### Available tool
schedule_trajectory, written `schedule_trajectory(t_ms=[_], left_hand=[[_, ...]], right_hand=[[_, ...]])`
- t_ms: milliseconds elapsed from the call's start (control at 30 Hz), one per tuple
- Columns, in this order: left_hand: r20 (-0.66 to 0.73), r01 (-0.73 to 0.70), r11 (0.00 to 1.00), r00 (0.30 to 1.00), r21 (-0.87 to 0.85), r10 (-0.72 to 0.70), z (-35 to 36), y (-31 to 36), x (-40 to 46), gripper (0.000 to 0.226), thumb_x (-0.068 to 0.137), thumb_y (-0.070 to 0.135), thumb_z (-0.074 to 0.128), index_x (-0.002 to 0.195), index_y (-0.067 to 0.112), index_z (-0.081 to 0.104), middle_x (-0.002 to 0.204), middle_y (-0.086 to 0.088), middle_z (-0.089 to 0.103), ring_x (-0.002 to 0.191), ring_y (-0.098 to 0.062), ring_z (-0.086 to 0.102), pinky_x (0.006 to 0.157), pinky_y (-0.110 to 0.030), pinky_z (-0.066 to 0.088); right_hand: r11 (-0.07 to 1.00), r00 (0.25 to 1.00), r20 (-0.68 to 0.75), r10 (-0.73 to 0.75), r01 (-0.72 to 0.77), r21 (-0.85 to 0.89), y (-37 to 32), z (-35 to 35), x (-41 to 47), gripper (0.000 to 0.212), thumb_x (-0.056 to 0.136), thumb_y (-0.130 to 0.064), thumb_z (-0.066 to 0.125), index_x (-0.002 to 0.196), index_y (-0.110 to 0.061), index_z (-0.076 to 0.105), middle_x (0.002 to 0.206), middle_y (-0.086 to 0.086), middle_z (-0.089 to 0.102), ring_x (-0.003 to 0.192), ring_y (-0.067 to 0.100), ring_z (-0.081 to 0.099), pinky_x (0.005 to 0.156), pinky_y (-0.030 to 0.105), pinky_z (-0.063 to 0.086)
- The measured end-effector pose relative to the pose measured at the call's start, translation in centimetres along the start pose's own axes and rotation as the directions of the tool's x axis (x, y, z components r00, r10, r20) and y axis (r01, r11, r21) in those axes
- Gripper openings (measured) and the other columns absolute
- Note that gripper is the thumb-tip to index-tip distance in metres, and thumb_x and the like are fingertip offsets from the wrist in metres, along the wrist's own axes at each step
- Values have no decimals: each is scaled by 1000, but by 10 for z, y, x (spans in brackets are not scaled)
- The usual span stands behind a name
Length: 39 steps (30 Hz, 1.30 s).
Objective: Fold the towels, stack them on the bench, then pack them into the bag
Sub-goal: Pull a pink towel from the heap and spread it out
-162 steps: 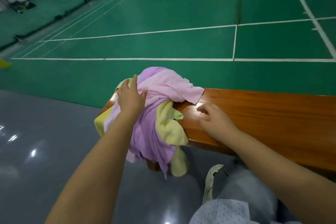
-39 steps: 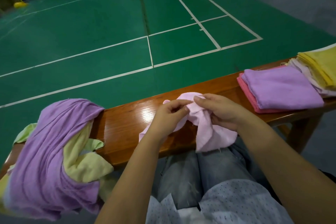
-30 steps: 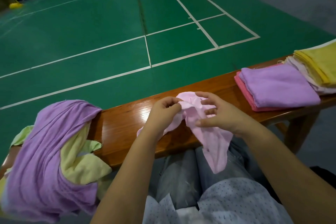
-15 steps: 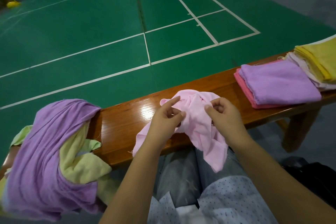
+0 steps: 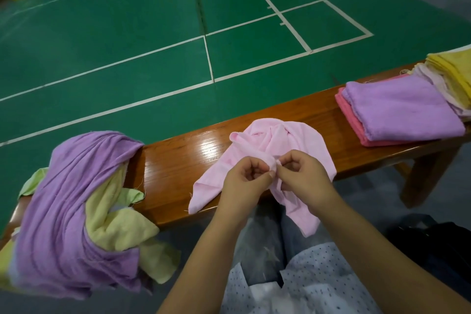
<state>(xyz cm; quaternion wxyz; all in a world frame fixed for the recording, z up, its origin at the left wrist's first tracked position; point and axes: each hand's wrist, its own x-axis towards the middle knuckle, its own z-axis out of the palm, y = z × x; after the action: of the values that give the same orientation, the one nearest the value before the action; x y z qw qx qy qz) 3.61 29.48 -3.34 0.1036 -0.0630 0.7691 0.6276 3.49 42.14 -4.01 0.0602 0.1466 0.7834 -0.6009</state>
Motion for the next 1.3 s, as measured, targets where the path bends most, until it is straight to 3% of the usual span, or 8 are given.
schedule_trajectory(t_ms=[200, 400, 700, 867, 1000, 1200, 1267, 1300], left_hand=[[-129, 26, 995, 992, 101, -13, -1, -6, 5, 6, 83, 5, 62, 86, 8, 59, 78, -2, 60, 72, -13, 57, 62, -17, 54], [-75, -68, 979, 994, 190, 84, 2, -7, 2, 13, 87, 11, 64, 83, 22, 59, 81, 5, 64, 78, -11, 62, 71, -22, 57], [-7, -113, 966, 993, 231, 118, -4, -6, 2, 12, 87, 10, 64, 83, 21, 62, 78, 7, 64, 76, -10, 62, 67, -17, 54], [14, -109, 963, 994, 248, 108, -2, -6, 2, 14, 85, 6, 64, 81, 20, 62, 75, 5, 64, 71, -7, 60, 69, -23, 55], [53, -97, 969, 995, 228, 87, -3, -3, 6, 11, 85, 1, 61, 85, 12, 64, 81, -5, 67, 79, -22, 64, 72, -30, 57], [312, 89, 994, 945, 59, -103, -10, 3, 17, 21, 93, -6, 50, 102, 1, 68, 95, -11, 71, 88, -18, 69, 79, -26, 57], [299, 65, 985, 948, 158, -110, -16, 8, 30, 20, 94, -1, 51, 99, 6, 70, 96, -6, 72, 91, -19, 69, 82, -29, 57], [223, 33, 972, 971, 232, -87, -19, 11, 42, 18, 94, 3, 52, 96, 9, 69, 94, -4, 71, 90, -19, 68, 81, -30, 58]], right_hand=[[1000, 1000, 4, -16, 16, -25, 3, -1, 0, 6, 91, -25, 61, 88, -23, 57, 81, -8, 62, 78, 14, 61, 72, 26, 56], [999, 997, 64, -52, 53, -7, 2, -1, -1, 6, 91, -23, 61, 87, -26, 57, 78, -15, 61, 72, 6, 61, 54, 7, 45], [999, 997, 77, -29, 26, 41, 6, -1, 0, 5, 92, -22, 60, 96, -21, 63, 84, -8, 65, 83, 13, 65, 76, 24, 56], [998, 992, 121, -30, 23, 56, 5, -4, -2, 9, 94, -16, 56, 92, -24, 60, 92, -1, 67, 90, 18, 65, 83, 31, 56], [995, 984, 174, -43, 26, 99, 6, -8, -2, 6, 90, -23, 63, 95, -25, 61, 99, -2, 69, 95, 17, 65, 87, 33, 55], [998, 990, 141, -13, 4, 64, 16, -17, 10, 10, 86, -25, 68, 92, -19, 64, 91, 4, 71, 85, 22, 67, 78, 37, 58], [998, 991, 137, -7, -2, 61, 21, -20, 12, 8, 89, -24, 65, 87, -16, 64, 81, 4, 69, 75, 21, 64, 74, 38, 58], [998, 992, 125, -7, 0, 58, 23, -21, 12, 10, 90, -23, 63, 85, -15, 63, 76, 4, 67, 71, 21, 62, 71, 37, 57]])
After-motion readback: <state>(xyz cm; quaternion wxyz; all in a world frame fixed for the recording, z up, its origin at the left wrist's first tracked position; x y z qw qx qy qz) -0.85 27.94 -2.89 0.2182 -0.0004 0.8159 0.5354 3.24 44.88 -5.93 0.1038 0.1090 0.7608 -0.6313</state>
